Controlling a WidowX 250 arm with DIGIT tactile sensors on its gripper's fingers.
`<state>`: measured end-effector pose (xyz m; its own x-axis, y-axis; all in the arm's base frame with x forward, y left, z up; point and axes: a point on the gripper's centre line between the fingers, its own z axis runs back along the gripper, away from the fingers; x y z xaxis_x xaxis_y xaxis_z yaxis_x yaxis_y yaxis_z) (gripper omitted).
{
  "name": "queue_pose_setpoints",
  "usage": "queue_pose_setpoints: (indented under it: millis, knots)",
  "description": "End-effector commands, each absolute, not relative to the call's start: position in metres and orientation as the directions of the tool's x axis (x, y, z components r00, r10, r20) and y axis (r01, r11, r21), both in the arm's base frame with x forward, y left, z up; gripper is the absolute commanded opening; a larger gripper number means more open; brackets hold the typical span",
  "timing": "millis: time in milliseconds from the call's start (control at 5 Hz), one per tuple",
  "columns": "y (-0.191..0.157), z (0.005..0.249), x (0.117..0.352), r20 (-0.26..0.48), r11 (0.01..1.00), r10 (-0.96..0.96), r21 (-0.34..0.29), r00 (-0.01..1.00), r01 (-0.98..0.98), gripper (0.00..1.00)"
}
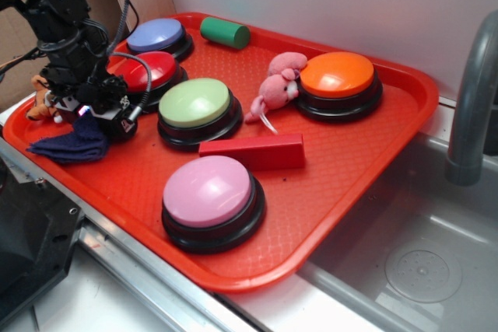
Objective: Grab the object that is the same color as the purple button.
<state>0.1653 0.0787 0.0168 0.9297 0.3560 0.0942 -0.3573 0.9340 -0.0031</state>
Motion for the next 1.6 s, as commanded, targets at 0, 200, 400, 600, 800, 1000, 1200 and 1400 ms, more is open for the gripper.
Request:
queue_pose_setpoints:
  millis: [0,200,400,600,800,1000,1200,1400]
  knots:
    - [0.082,0.034,0.168,0.058,0.921,0.383,0.046,0.922,-0.386,0.00]
    - [0.077,0.052,0.170,0.046,0.904,0.417,0.082,0.908,-0.420,0.00]
    - [0.054,0.078,0.182,0.064,0.924,0.378,0.032,0.924,-0.380,0.00]
    - [0.017,0.107,0.197,0.090,0.950,0.312,-0.061,0.946,-0.307,0.00]
    - [-0.013,0.128,0.207,0.085,0.971,0.236,-0.065,0.968,-0.231,0.00]
    - [-0.035,0.136,0.209,0.066,0.988,0.154,-0.043,0.986,-0.152,0.00]
    - [-0.034,0.133,0.204,-0.030,0.996,0.090,-0.014,0.996,-0.090,0.00]
    - [-0.022,0.125,0.204,-0.023,0.990,0.139,0.031,0.990,-0.138,0.00]
